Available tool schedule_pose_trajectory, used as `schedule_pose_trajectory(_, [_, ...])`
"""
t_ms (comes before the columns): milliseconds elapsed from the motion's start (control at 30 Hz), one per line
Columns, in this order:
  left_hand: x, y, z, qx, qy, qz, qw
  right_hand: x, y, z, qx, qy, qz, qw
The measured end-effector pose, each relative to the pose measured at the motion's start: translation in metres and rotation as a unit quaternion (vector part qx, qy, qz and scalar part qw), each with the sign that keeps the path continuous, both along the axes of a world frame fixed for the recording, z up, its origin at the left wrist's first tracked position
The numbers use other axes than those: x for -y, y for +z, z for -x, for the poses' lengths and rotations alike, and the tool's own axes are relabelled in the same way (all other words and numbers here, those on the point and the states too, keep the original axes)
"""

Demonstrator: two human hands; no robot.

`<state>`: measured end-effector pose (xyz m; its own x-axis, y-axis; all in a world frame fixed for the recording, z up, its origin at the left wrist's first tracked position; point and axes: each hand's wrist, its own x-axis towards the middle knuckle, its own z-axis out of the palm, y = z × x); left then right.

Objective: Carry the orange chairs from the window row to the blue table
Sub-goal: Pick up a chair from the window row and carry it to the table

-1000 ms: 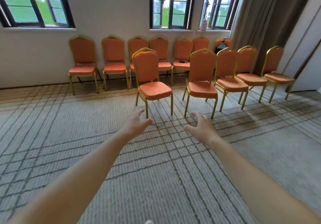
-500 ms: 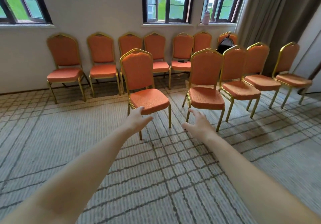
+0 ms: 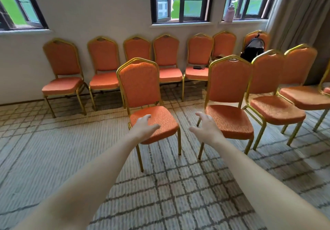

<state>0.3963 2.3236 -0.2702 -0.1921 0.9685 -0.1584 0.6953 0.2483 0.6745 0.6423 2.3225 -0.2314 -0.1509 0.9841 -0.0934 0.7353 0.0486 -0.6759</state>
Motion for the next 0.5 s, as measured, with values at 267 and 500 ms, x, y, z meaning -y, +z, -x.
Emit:
schedule_pose_trajectory(267, [-0.159, -0.021, 0.0, 0.017, 0.068, 0.032, 0.997, -0.19, -0.009, 0.017, 0.035, 0.077, 0.012, 0.996])
schedule_pose_trajectory(500, [-0.274, -0.056, 0.03, 0.041, 0.129, 0.06, 0.989, -0.319, -0.039, 0.061, 0.065, 0.134, 0.025, 0.989])
